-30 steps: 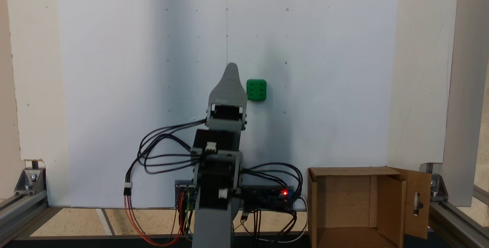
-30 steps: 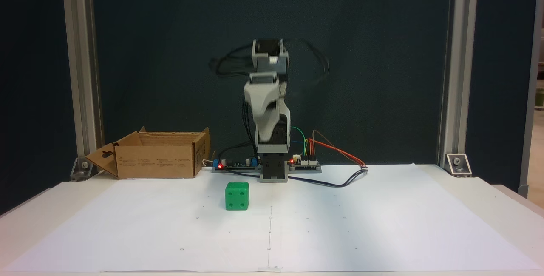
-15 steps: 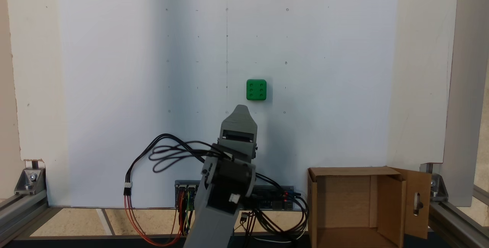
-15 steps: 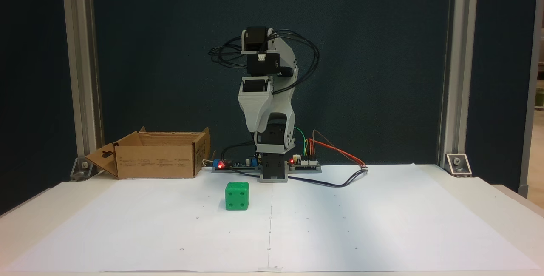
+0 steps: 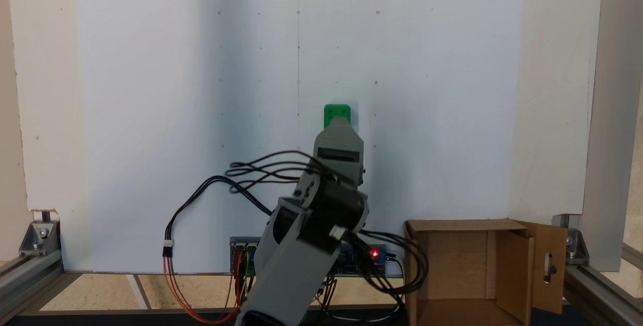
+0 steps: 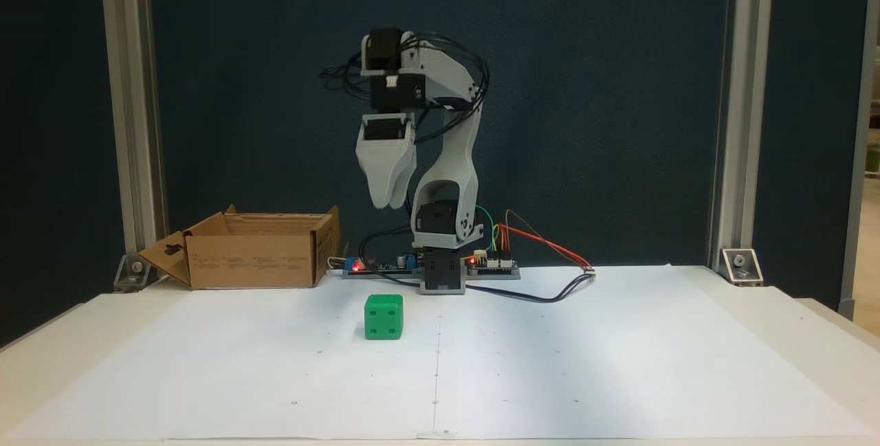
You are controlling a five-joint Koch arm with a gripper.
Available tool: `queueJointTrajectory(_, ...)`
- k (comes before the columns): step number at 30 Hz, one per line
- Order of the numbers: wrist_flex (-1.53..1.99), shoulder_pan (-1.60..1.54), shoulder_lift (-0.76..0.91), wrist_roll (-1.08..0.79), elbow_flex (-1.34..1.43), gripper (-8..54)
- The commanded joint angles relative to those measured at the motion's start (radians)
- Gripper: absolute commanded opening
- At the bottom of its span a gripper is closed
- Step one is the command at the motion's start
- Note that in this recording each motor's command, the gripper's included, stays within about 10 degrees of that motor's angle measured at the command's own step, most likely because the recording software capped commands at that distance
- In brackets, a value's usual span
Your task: Grasp a green dice and put it in the bin.
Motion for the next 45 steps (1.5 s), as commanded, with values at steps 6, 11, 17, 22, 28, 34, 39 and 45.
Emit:
queueJointTrajectory(6, -0.091, -0.011, -0.098, -0.071, -0.055, 47.1)
queueJointTrajectory(11, -0.126, -0.028, -0.12, -0.071, -0.034, 47.1)
queueJointTrajectory(17, -0.249, -0.037, -0.132, -0.071, 0.091, 47.1)
queueJointTrajectory(22, -0.354, -0.049, -0.137, -0.071, 0.199, 46.9)
queueJointTrajectory(28, -0.42, -0.06, -0.156, -0.072, 0.255, 46.8)
queueJointTrajectory(34, -0.42, -0.061, -0.172, -0.072, 0.258, 46.7)
queueJointTrajectory(39, -0.446, -0.061, -0.189, -0.072, 0.287, 46.0)
queueJointTrajectory(45, -0.502, -0.064, -0.19, -0.071, 0.341, 45.2)
